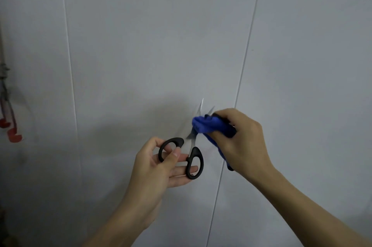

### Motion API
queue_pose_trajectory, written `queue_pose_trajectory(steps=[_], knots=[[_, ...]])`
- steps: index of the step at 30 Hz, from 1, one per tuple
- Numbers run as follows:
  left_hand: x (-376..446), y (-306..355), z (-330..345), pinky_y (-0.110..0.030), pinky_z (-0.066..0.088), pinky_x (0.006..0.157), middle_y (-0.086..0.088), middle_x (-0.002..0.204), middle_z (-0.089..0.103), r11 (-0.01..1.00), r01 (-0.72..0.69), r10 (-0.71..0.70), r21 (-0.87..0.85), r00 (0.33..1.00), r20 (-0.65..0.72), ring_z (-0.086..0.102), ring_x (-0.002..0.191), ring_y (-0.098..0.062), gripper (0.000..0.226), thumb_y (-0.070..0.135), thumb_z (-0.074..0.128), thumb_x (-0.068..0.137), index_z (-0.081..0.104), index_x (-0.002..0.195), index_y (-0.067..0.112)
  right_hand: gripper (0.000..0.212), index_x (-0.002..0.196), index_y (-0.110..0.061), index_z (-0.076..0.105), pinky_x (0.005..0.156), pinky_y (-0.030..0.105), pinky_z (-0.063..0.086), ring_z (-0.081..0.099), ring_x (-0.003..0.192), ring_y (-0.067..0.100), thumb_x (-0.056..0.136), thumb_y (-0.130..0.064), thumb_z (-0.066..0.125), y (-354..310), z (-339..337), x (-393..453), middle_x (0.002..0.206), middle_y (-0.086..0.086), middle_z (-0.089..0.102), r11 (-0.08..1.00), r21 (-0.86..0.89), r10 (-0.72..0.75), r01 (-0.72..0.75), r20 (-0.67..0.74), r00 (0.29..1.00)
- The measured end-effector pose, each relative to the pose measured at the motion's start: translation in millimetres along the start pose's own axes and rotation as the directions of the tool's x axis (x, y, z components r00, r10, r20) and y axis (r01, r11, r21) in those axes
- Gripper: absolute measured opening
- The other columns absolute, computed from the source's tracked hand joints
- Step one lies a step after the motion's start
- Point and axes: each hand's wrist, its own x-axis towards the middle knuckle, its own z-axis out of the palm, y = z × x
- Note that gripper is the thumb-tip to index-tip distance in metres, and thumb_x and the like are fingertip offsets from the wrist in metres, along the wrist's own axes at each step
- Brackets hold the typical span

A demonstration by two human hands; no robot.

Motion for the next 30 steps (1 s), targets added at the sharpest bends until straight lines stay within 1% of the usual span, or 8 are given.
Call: queue_pose_trajectory(steps=[2, 5, 11, 17, 21, 24, 27, 30], knots=[[1, 1, -1, -0.043, 0.060, 0.060, -0.016, 0.073, 0.074, 1.000, -0.008, 0.008, 0.018, 1.000, 0.000, 0.072, 0.069, -0.043, 0.013, 0.004, 0.055, 0.093, 0.047, 0.083, 0.005, 0.012, 0.092, -0.011, 0.071, 0.069, 0.014, 0.046, 0.058, 0.078, 0.002, 0.080, -0.008, 0.072, 3, 4, -6, 0.085, -0.007, 0.065, 0.972, -0.067, -0.225, 0.225, 0.003, 0.974], [0, 2, -1, -0.044, 0.060, 0.061, -0.016, 0.075, 0.074, 0.999, -0.012, 0.011, 0.052, 1.000, 0.010, 0.072, 0.069, -0.042, 0.012, 0.005, 0.055, 0.093, 0.047, 0.084, 0.004, 0.018, 0.094, -0.011, 0.075, 0.066, 0.027, 0.043, 0.057, 0.079, 0.015, 0.086, -0.012, 0.059, 10, 9, -8, 0.091, 0.002, 0.068, 0.881, -0.219, -0.415, 0.420, 0.072, 0.907], [-3, 1, -2, -0.046, 0.061, 0.059, -0.023, 0.076, 0.073, 0.997, -0.008, 0.006, 0.076, 1.000, 0.024, 0.071, 0.066, -0.044, 0.017, 0.001, 0.055, 0.093, 0.044, 0.080, 0.004, 0.019, 0.089, -0.008, 0.074, 0.065, 0.031, 0.034, 0.052, 0.072, 0.024, 0.079, 0.006, 0.068, 22, 8, -1, 0.088, 0.006, 0.067, 0.740, -0.398, -0.544, 0.542, 0.120, 0.831], [-3, -2, -4, -0.048, 0.060, 0.061, -0.021, 0.074, 0.072, 0.996, -0.013, 0.009, 0.093, 0.999, 0.045, 0.071, 0.065, -0.046, 0.019, 0.000, 0.054, 0.093, 0.043, 0.077, 0.005, 0.021, 0.089, -0.005, 0.073, 0.064, 0.033, 0.036, 0.054, 0.069, 0.028, 0.075, 0.011, 0.068, 30, 4, 11, 0.087, 0.009, 0.066, 0.683, -0.499, -0.539, 0.532, 0.147, 0.829], [-4, -2, -3, -0.047, 0.061, 0.061, -0.025, 0.079, 0.071, 0.995, -0.018, 0.014, 0.098, 0.999, 0.033, 0.071, 0.066, -0.046, 0.017, 0.002, 0.055, 0.093, 0.044, 0.079, 0.005, 0.022, 0.090, -0.003, 0.074, 0.056, 0.035, 0.046, 0.055, 0.067, 0.028, 0.073, 0.010, 0.070, 32, 1, 19, 0.089, 0.011, 0.067, 0.765, -0.493, -0.430, 0.414, 0.088, 0.898], [-3, -1, -6, -0.040, 0.060, 0.055, -0.023, 0.078, 0.071, 0.997, -0.029, 0.028, 0.075, 1.000, 0.004, 0.071, 0.065, -0.044, 0.011, 0.002, 0.054, 0.093, 0.048, 0.085, 0.002, 0.017, 0.099, -0.001, 0.072, 0.058, 0.035, 0.051, 0.059, 0.069, 0.027, 0.083, 0.000, 0.067, 19, -1, 7, 0.090, 0.011, 0.067, 0.823, -0.386, -0.420, 0.418, 0.082, 0.904], [0, 0, -9, -0.040, 0.060, 0.055, -0.024, 0.080, 0.072, 0.995, -0.038, 0.038, 0.089, 0.999, 0.002, 0.072, 0.065, -0.042, 0.007, 0.004, 0.055, 0.093, 0.050, 0.091, -0.001, 0.026, 0.102, -0.001, 0.070, 0.058, 0.030, 0.051, 0.060, 0.065, 0.022, 0.094, -0.019, 0.054, 2, 1, -10, 0.078, 0.007, 0.065, 0.843, -0.230, -0.433, 0.487, 0.248, 0.867], [1, 1, -9, -0.039, 0.060, 0.056, -0.022, 0.078, 0.073, 0.994, -0.047, 0.047, 0.103, 0.999, 0.007, 0.072, 0.066, -0.042, 0.006, 0.004, 0.055, 0.094, 0.050, 0.093, -0.001, 0.023, 0.099, -0.011, 0.064, 0.060, 0.022, 0.047, 0.058, 0.066, 0.013, 0.094, -0.030, 0.054, -3, 3, -12, 0.074, -0.002, 0.066, 0.944, -0.141, -0.252, 0.297, 0.271, 0.929]])
